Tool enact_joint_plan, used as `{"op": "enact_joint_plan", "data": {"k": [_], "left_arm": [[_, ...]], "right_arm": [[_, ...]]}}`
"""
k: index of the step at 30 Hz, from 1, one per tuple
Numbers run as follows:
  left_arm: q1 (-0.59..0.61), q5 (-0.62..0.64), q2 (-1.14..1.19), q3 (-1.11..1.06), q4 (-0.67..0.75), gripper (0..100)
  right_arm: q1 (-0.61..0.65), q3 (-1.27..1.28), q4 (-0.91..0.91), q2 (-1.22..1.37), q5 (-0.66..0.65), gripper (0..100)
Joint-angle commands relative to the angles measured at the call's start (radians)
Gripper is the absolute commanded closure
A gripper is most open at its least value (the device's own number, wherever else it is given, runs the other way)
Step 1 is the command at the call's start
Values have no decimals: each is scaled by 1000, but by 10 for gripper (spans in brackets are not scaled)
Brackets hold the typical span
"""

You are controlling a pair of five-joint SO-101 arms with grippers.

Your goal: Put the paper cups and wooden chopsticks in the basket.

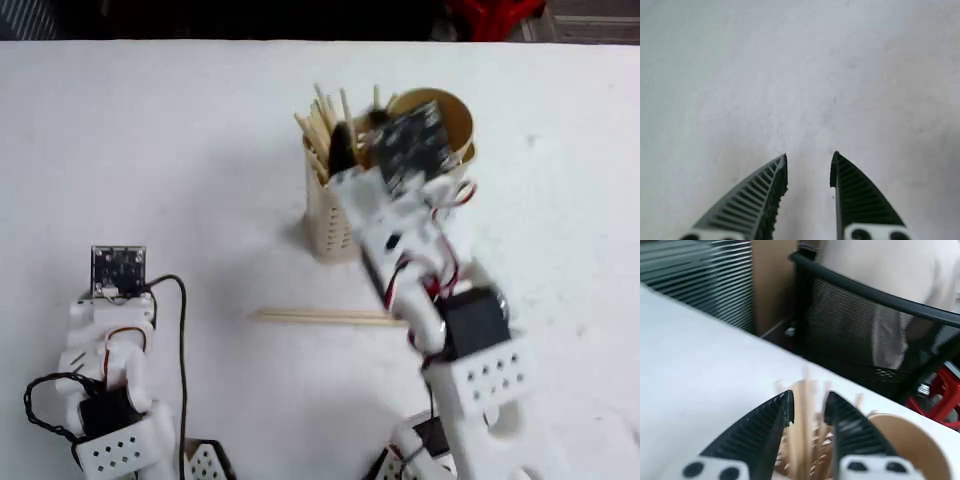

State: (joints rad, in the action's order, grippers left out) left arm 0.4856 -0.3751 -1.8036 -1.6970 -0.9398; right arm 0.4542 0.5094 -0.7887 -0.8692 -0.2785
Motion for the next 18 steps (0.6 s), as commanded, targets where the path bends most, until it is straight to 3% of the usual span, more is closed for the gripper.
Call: {"op": "enact_joint_plan", "data": {"k": [1, 5, 10, 18], "left_arm": [[-13, -9, -16, 5, -3, 845], [-13, -9, -16, 5, -3, 845], [-13, -9, -16, 5, -3, 845], [-13, -9, -16, 5, -3, 845]], "right_arm": [[159, -15, -189, -8, -146, 945], [242, -11, -364, 110, -275, 885], [280, 63, -420, 341, -539, 829], [225, 186, -131, 644, -586, 858]]}}
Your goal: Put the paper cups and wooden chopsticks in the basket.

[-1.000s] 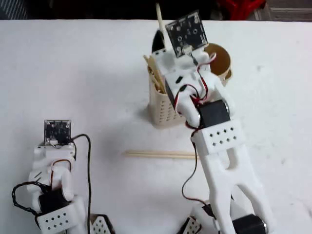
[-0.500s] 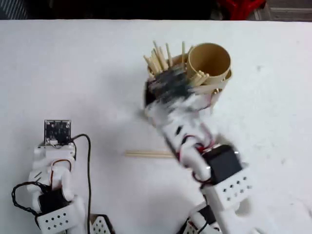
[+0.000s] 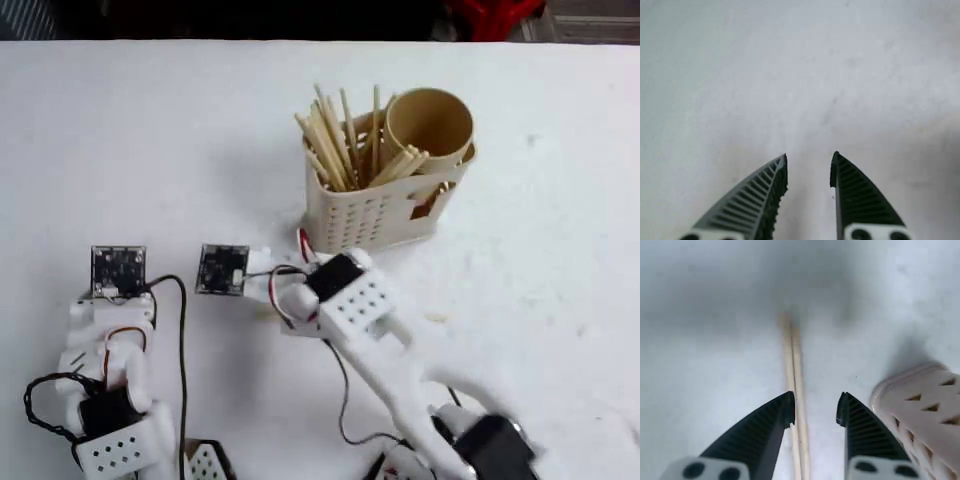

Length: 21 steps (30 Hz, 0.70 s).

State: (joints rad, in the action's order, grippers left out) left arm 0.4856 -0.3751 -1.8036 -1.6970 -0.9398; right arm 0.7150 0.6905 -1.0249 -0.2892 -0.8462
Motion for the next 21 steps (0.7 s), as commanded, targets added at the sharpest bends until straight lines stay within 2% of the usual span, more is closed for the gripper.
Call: {"op": "enact_joint_plan", "data": {"k": [1, 6, 11, 21], "left_arm": [[-13, -9, -16, 5, -3, 845], [-13, -9, -16, 5, -3, 845], [-13, -9, -16, 5, -3, 845], [-13, -9, -16, 5, -3, 845]], "right_arm": [[-48, 6, 136, 96, -18, 858], [-77, 6, 217, 222, -20, 858], [-76, 8, 217, 294, -80, 858], [-79, 3, 205, 326, -80, 860]]}}
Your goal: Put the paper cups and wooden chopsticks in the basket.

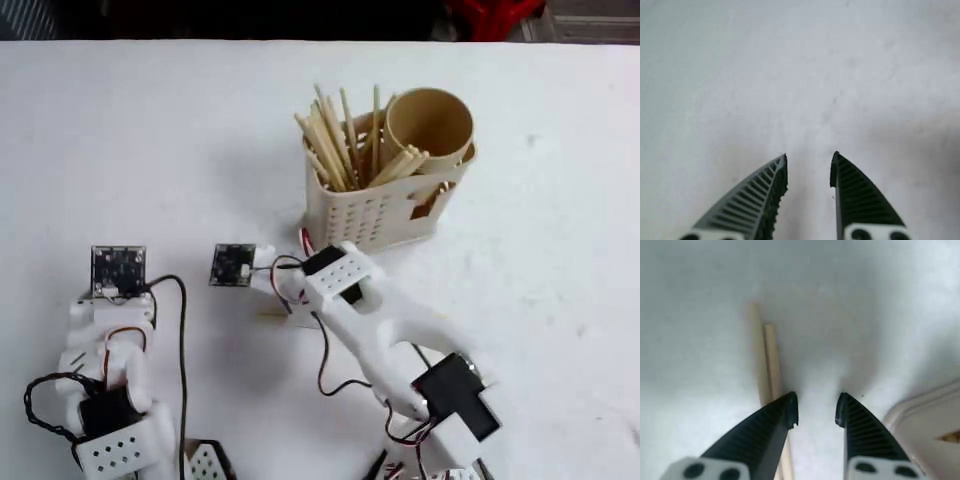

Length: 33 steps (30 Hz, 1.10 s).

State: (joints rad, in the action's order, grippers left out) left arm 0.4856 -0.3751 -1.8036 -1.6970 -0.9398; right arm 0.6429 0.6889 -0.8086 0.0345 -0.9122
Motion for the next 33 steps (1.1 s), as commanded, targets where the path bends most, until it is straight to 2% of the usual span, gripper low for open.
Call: {"op": "enact_joint_plan", "data": {"k": [1, 6, 11, 25, 33], "left_arm": [[-13, -9, -16, 5, -3, 845], [-13, -9, -16, 5, -3, 845], [-13, -9, -16, 5, -3, 845], [-13, -9, -16, 5, -3, 845], [-13, -9, -16, 5, -3, 845]], "right_arm": [[-7, 3, -33, -1, -14, 860], [-36, -18, -136, -137, -12, 858], [-44, 37, -151, -248, -12, 858], [-42, 57, -41, -47, -20, 860], [-50, 38, -79, -117, -14, 860]]}}
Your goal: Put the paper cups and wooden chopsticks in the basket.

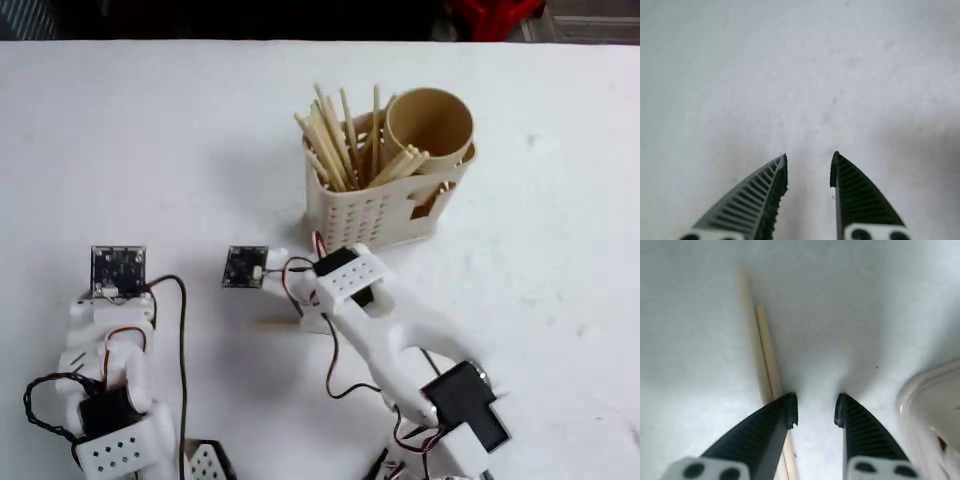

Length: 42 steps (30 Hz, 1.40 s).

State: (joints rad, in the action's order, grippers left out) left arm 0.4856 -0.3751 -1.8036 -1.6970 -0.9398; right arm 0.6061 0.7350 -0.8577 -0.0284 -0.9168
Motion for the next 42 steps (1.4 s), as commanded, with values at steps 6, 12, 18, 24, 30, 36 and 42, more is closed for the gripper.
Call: {"op": "enact_joint_plan", "data": {"k": [6, 12, 18, 24, 30, 36, 42], "left_arm": [[-13, -9, -16, 5, -3, 845], [-13, -9, -16, 5, -3, 845], [-13, -9, -16, 5, -5, 845], [-13, -9, -16, 5, -14, 845], [-13, -9, -16, 5, -15, 845], [-13, -9, -16, 5, -14, 845], [-13, -9, -16, 5, -12, 845]], "right_arm": [[-4, 61, -59, -199, -11, 858], [19, 106, -39, -213, -17, 858], [30, 104, 2, -137, -9, 858], [24, 57, 64, -16, -9, 860], [-1, 40, 62, -2, -8, 894], [-1, 40, 62, -2, -6, 985], [-2, 48, 56, -111, 57, 983]]}}
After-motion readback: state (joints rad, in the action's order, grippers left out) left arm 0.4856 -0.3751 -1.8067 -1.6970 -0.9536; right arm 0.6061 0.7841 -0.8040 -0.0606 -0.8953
